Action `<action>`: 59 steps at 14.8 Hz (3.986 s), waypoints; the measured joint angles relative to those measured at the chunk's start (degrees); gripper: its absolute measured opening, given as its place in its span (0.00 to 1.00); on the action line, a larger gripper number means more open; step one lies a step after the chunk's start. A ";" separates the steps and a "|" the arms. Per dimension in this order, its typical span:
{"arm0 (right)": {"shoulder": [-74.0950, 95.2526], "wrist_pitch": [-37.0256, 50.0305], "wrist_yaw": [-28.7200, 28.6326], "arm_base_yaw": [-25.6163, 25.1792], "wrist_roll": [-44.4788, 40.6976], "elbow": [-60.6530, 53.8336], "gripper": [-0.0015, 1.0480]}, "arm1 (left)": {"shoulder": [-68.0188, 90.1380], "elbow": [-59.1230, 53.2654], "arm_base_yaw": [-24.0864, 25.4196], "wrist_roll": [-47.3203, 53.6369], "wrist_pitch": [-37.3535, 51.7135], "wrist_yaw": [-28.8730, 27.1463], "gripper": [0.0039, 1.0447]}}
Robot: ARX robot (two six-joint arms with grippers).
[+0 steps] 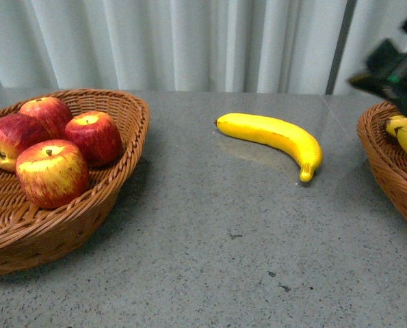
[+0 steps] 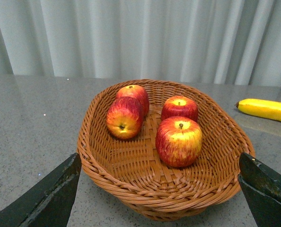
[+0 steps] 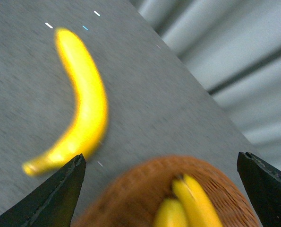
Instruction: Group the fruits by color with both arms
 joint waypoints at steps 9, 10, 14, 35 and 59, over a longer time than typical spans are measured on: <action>38.18 -24.24 -3.41 8.68 14.88 45.97 0.94 | 0.00 0.00 0.00 0.00 0.00 0.00 0.94; 39.50 -25.35 -3.04 8.31 15.45 46.99 0.94 | 0.00 0.00 0.00 0.00 0.00 0.00 0.94; 42.36 -27.47 -0.79 7.58 16.00 47.45 0.94 | 0.00 0.00 0.00 0.00 0.00 0.02 0.94; -4.20 -4.72 -12.46 -17.44 19.91 -2.89 0.33 | 0.00 0.00 0.00 0.00 0.00 0.00 0.94; -77.00 6.93 5.81 -11.45 38.49 -55.15 0.02 | 0.00 0.00 0.00 0.00 -0.02 0.00 0.94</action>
